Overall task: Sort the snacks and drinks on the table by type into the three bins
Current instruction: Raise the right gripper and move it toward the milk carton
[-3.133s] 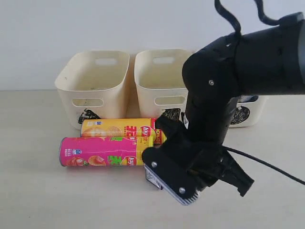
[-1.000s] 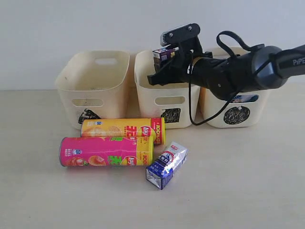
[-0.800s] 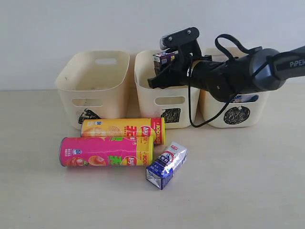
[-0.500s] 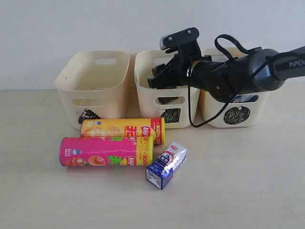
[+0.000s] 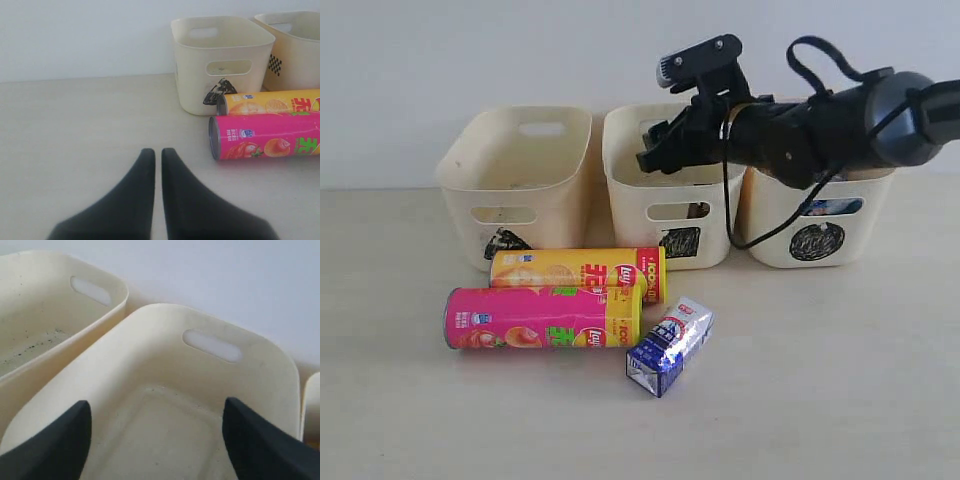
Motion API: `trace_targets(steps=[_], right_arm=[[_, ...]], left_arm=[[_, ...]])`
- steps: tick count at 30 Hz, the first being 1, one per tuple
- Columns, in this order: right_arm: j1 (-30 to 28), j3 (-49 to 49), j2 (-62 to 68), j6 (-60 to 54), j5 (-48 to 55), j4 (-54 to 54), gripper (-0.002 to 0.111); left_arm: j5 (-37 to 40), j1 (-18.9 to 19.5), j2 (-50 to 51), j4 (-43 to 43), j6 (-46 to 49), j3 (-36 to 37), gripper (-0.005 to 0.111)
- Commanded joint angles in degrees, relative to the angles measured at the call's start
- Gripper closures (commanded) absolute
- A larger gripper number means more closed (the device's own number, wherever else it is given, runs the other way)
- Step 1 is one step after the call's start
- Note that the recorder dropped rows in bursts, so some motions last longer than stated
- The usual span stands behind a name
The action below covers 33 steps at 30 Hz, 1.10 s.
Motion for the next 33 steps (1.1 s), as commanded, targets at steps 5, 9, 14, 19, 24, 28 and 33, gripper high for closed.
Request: trace_targets(steps=[5,9,14,19,24,28,33], right_arm=[[-0.5,-0.4,-8.1,-2.0,19.3,0.0,0.042],[-0.5,-0.4,-11.2,-6.0,28.3,0.0,0.042],[-0.3,-0.4,-14.0,-11.3,39.3,0.2,0.042],[-0.3,-0.4,-15.1,-17.8,48.5,0.5,0.042],[-0.3,-0.4,-15.1,-31.3,52.8,10.0,0.052],[-0.3,-0.4,-15.1,-41.7,55.3,19.8,0.084],[-0.3,-0.4,-14.9,-55.0,60.0,25.0,0.108]], left_arm=[[-0.3,0.1,-0.2,0.1,0.4,0.2,0.103],[-0.2,0.1,-0.2,0.1,0.4,0.2,0.103],[-0.1,0.1,-0.2,0.1,0.4,0.2,0.103],[-0.1,0.1,-0.2,0.1,0.4,0.2,0.103],[-0.1,0.1,-0.2,0.1,0.4,0.2,0.103],[-0.1,0.1,-0.2,0.1,0.4,0.2,0.103],[-0.3,0.1,-0.2,0.1,0.4,0.2,0.103]])
